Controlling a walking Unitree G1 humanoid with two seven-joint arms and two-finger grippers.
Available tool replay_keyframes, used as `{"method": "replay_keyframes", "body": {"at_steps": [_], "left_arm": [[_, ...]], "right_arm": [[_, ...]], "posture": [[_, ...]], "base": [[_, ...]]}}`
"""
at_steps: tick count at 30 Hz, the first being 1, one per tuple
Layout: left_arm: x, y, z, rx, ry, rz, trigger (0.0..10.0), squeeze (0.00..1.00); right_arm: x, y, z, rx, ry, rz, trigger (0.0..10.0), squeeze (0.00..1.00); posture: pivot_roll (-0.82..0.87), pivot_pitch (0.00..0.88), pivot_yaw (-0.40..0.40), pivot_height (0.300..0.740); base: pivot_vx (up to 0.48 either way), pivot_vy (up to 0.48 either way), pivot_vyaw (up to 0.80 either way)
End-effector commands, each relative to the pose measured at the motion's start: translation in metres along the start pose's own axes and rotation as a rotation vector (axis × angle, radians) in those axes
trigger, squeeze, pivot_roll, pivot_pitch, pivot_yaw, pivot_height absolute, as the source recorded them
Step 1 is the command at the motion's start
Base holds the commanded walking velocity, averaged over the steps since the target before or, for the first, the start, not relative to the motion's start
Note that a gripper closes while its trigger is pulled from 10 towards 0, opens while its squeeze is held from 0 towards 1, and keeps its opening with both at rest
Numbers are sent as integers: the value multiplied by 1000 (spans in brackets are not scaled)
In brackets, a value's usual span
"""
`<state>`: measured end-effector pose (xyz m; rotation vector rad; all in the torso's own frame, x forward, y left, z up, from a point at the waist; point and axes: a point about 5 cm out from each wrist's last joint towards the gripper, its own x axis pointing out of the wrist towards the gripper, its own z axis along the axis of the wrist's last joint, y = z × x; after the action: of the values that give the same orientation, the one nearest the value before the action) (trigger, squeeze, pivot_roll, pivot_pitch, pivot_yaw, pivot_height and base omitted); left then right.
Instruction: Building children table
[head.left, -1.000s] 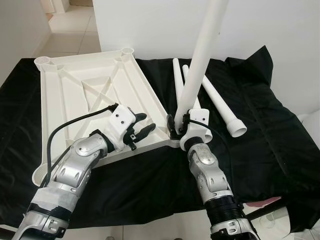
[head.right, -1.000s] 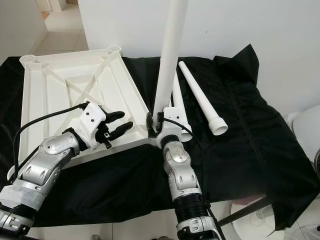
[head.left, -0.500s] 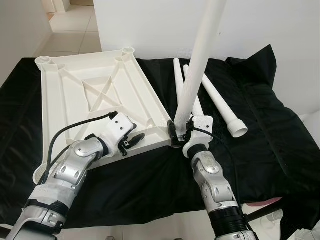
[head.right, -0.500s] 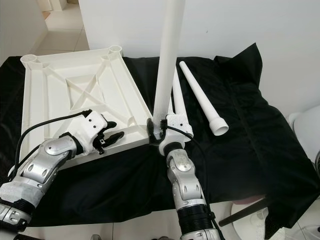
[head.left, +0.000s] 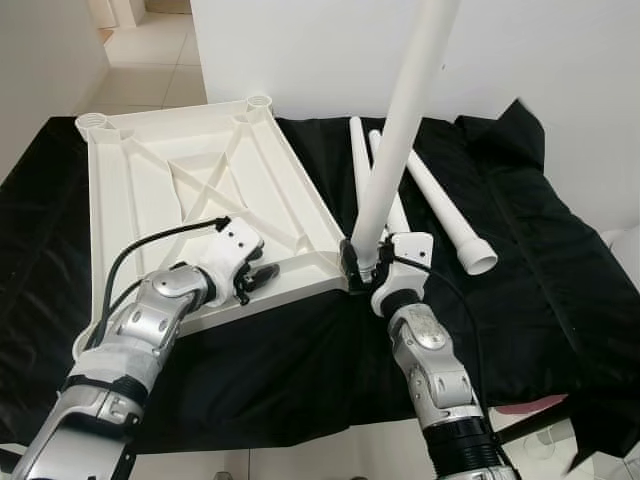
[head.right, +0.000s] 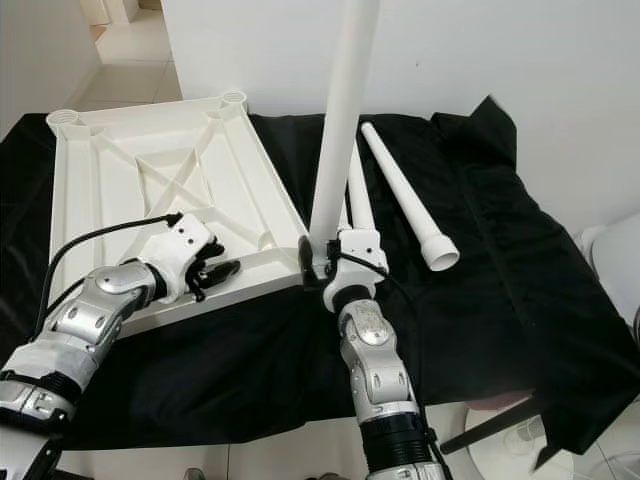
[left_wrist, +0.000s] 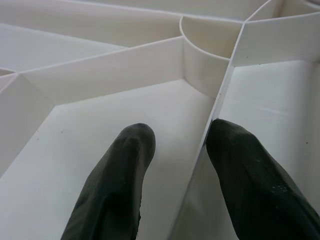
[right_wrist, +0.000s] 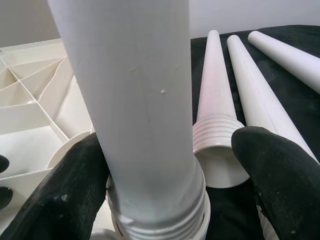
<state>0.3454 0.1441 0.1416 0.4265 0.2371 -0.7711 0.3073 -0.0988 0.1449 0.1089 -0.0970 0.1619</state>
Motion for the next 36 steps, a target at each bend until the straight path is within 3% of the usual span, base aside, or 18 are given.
{"method": "replay_keyframes", "body": {"at_steps": [1, 8, 20, 22, 23, 25, 26, 27, 28, 36], "left_arm": [[-4, 12, -18, -25, 93, 184, 10000, 0], [-9, 18, -24, -45, 198, 164, 10000, 0], [-15, 17, -28, -43, 264, 68, 9843, 0], [-17, 17, -32, -57, 311, 48, 8941, 0], [-18, 18, -33, -58, 323, 36, 3922, 0], [-19, 18, -32, -52, 323, 27, 3922, 0], [-20, 19, -32, -58, 326, 33, 3255, 0], [-20, 20, -32, -60, 327, 35, 3255, 0], [-21, 21, -32, -54, 330, 42, 0, 0], [-25, 22, -33, -43, 338, 22, 0, 0]], "right_arm": [[-3, -6, -5, 7, 28, -27, 10000, 0], [-3, -7, -5, 3, 27, -33, 10000, 0], [-2, -7, -5, -1, 26, -33, 10000, 0], [-1, -8, -5, -4, 24, -33, 10000, 0], [-1, -8, -5, -6, 23, -34, 10000, 0], [-1, -9, -5, -6, 22, -36, 10000, 0], [0, -9, -5, -7, 22, -36, 10000, 0], [0, -9, -5, -7, 22, -36, 10000, 0], [0, -9, -5, -8, 23, -36, 10000, 0], [1, -9, -5, -14, 24, -32, 10000, 0]], "posture": [[-36, 85, -27, 740], [-36, 81, -21, 740], [-31, 77, -18, 740], [-32, 76, -16, 740], [-34, 75, -15, 740], [-34, 75, -15, 740], [-35, 74, -15, 740], [-35, 74, -15, 740], [-35, 74, -16, 740], [-36, 72, -17, 740]], "base": [[0, 0, 0], [0, 0, 0], [0, 0, 0], [0, 0, 0], [0, 0, 0], [0, 0, 0], [0, 0, 0], [0, 0, 0], [0, 0, 0], [0, 0, 0]]}}
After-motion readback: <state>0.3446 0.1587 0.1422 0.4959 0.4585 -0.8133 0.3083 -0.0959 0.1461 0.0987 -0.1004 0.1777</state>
